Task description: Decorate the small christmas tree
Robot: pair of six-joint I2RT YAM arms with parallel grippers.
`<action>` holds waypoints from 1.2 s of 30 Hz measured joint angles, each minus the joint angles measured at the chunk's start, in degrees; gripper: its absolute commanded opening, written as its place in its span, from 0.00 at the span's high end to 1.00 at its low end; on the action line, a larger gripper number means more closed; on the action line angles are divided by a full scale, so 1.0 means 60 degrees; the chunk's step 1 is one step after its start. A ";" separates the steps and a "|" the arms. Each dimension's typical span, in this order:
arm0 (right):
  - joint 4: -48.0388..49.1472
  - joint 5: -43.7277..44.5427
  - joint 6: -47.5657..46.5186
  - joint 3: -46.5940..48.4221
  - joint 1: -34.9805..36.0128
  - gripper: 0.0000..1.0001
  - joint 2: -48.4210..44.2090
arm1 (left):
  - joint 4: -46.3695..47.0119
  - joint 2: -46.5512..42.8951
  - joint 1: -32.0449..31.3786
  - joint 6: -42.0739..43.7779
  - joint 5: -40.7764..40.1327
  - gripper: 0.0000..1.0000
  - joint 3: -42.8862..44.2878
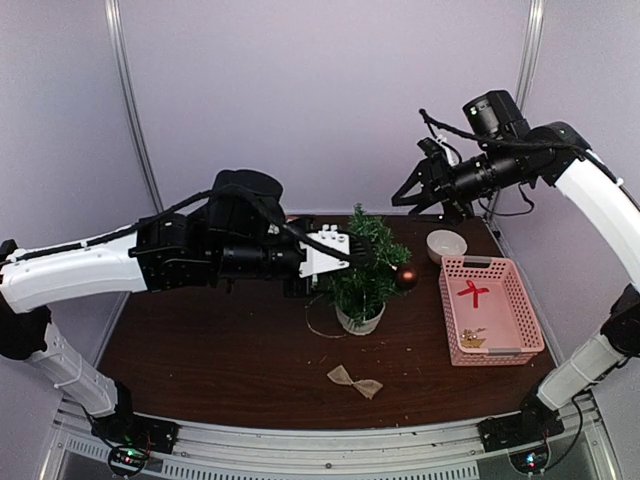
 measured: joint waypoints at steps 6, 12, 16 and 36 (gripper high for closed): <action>0.0678 0.0871 -0.1217 -0.1698 -0.0390 0.46 -0.1807 | 0.0062 -0.0623 0.0328 -0.1198 0.0637 0.79 -0.1231; 0.0969 0.1271 -0.1847 -0.3701 -0.0448 0.47 -0.3741 | -0.0379 -0.2328 0.0408 -0.2692 0.1217 0.73 -0.3053; 0.0943 0.1435 -0.2044 -0.4200 -0.0627 0.48 -0.3960 | -0.0776 -0.2976 0.0226 -0.3191 0.1960 0.74 -0.3814; 0.0612 0.1399 -0.2240 -0.5115 -0.1883 0.50 -0.5118 | 0.0127 0.3191 -0.1169 -0.1909 0.2175 0.69 -0.2095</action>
